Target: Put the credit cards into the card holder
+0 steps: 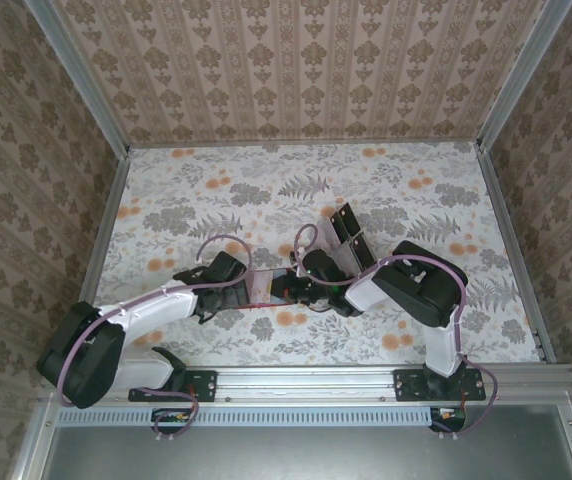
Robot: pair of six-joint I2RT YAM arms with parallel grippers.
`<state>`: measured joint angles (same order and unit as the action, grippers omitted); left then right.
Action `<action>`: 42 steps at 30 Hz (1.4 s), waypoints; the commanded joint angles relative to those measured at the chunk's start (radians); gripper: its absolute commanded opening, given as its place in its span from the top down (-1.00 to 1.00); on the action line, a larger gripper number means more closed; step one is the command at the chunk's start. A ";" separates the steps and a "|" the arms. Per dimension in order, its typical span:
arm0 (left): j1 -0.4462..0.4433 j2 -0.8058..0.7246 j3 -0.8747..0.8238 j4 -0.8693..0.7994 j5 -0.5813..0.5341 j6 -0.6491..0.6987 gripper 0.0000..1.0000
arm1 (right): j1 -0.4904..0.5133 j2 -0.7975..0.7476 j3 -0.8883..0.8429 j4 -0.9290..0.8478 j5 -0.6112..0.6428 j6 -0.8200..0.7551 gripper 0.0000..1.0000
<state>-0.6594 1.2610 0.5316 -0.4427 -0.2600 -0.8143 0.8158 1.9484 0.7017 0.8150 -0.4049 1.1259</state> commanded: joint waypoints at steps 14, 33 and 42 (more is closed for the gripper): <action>0.060 -0.004 0.058 -0.050 -0.005 0.056 -1.00 | 0.009 0.062 0.121 -0.251 -0.051 -0.065 1.00; 0.075 0.020 0.038 -0.033 0.002 0.048 -1.00 | 0.000 -0.008 0.066 -0.274 -0.052 -0.085 1.00; 0.074 0.037 0.038 -0.027 0.003 0.049 -0.99 | -0.013 0.000 0.059 -0.264 -0.079 -0.097 1.00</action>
<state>-0.5873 1.2808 0.5655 -0.4637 -0.2573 -0.7738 0.8085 1.9427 0.7860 0.6270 -0.4618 1.0653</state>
